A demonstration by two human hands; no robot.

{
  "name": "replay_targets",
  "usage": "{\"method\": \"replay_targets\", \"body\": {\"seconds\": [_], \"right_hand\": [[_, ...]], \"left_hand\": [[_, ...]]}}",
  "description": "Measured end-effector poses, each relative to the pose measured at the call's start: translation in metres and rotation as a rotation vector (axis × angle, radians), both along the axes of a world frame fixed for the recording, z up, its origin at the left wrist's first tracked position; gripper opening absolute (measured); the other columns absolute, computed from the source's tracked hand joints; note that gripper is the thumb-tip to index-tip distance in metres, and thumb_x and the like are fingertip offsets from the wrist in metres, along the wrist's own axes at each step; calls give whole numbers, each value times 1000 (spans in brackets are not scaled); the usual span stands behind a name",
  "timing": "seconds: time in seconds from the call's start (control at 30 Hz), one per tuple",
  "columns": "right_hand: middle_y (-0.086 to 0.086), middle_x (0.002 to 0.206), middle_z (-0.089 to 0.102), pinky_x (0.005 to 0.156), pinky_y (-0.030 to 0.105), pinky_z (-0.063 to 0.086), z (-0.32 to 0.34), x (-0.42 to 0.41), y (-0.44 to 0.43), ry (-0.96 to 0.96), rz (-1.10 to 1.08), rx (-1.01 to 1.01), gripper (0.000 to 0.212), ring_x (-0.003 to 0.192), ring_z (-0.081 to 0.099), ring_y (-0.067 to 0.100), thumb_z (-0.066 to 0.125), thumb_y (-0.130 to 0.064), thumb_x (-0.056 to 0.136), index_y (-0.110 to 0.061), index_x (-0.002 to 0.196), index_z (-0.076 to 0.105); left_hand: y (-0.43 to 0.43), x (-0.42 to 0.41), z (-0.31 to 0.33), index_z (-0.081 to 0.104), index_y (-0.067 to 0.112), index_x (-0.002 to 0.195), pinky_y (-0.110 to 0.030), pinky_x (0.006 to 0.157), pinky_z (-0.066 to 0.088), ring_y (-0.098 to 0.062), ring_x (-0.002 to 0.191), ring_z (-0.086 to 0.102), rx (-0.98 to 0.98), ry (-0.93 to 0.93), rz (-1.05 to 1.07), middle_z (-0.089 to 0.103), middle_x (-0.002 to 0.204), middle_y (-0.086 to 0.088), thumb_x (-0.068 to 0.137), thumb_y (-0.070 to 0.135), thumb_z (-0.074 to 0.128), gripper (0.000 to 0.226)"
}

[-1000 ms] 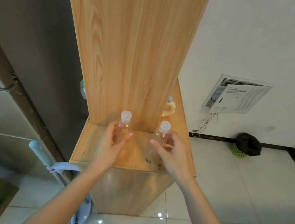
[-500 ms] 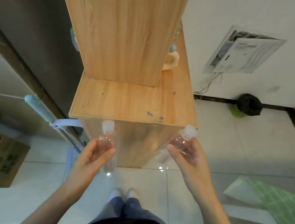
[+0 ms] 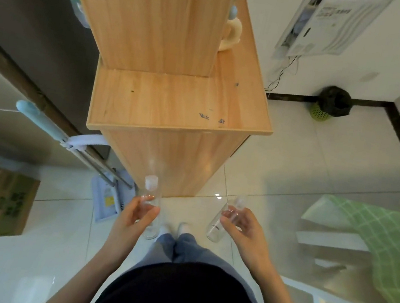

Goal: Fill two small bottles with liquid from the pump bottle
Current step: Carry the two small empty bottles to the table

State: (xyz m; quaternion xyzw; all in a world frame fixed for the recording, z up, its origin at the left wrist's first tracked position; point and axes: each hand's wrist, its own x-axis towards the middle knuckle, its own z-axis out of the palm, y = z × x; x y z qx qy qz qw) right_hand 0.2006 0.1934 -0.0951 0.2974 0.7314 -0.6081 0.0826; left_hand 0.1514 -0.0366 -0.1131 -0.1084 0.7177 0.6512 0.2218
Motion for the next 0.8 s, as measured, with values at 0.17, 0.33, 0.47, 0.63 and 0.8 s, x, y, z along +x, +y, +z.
{"method": "replay_targets", "body": {"seconds": [0.17, 0.33, 0.47, 0.63, 0.8], "right_hand": [[16, 108, 66, 66, 5, 48, -4, 18, -8, -11, -118, 8, 20, 85, 62, 6, 67, -7, 86, 0, 103, 58], [10, 109, 67, 72, 9, 51, -8, 49, -12, -12, -249, -23, 23, 99, 64, 18, 67, -13, 87, -7, 108, 59], [10, 107, 68, 71, 7, 50, -9, 74, -10, 15, -339, -16, 13, 97, 65, 18, 67, -16, 87, -11, 95, 58], [6, 106, 69, 75, 9, 50, -11, 120, -4, 59, -492, -5, 24, 102, 64, 18, 67, -18, 88, -6, 107, 59], [3, 107, 68, 78, 15, 49, -15, 185, -3, 95, -662, -30, 26, 103, 63, 15, 66, -18, 89, -15, 113, 59]], "left_hand": [[6, -1, -1, 59, 20, 104, -3, 65, 44, -4, 83, 60, 5, -9, -103, 65, 96, -9, 90, 13, 58, 16], [14, 5, -3, 58, 26, 102, -11, 75, 46, -13, 92, 59, 11, -36, -253, 64, 100, -12, 90, 14, 58, 16], [25, 12, -4, 58, 31, 97, -2, 68, 44, -7, 87, 60, 12, -50, -355, 66, 94, -4, 89, 14, 58, 18], [47, 29, -3, 58, 27, 96, -13, 72, 47, -10, 87, 59, 30, -54, -499, 63, 88, -1, 90, 8, 57, 20], [71, 62, -5, 57, 30, 98, -17, 77, 45, -13, 93, 60, 5, -52, -683, 64, 95, -3, 91, 7, 55, 25]]}}
